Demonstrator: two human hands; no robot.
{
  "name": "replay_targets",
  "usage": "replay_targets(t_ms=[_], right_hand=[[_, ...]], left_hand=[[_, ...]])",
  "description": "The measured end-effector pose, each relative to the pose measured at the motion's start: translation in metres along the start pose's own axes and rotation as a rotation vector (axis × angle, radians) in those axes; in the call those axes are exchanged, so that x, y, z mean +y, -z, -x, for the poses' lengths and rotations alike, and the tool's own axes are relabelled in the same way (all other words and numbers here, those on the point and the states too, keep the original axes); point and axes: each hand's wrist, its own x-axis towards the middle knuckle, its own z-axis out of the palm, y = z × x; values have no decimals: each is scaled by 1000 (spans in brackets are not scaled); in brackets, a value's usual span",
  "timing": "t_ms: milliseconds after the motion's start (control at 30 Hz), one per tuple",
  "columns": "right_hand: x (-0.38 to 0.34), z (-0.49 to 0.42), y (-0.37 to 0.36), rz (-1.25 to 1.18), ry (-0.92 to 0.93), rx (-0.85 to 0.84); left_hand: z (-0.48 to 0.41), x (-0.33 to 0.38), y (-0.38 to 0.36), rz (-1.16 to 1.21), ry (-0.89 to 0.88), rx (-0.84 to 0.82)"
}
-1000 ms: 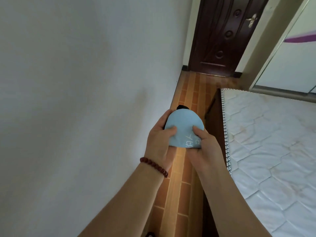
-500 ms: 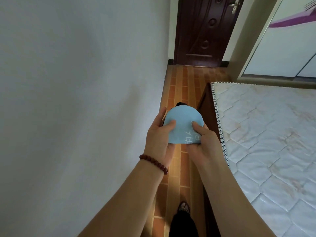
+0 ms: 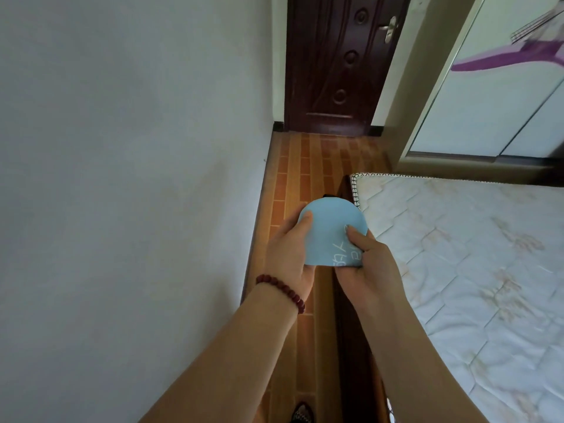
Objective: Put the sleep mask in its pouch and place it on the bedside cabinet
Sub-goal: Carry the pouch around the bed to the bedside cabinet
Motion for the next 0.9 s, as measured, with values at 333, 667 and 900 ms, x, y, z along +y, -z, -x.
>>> replay_targets(t_ms=[333,667,900], right_hand=[[-42,-117,-10,21,-13,19],[-66,-276,-64,-56,-19,50],[-97,-387,-108,-120,21,87]], left_hand=[[-111,19,-53,-18,48,18],[-272,75,-91,-20,69,5],[-382,128,-135,-79,72,-65]])
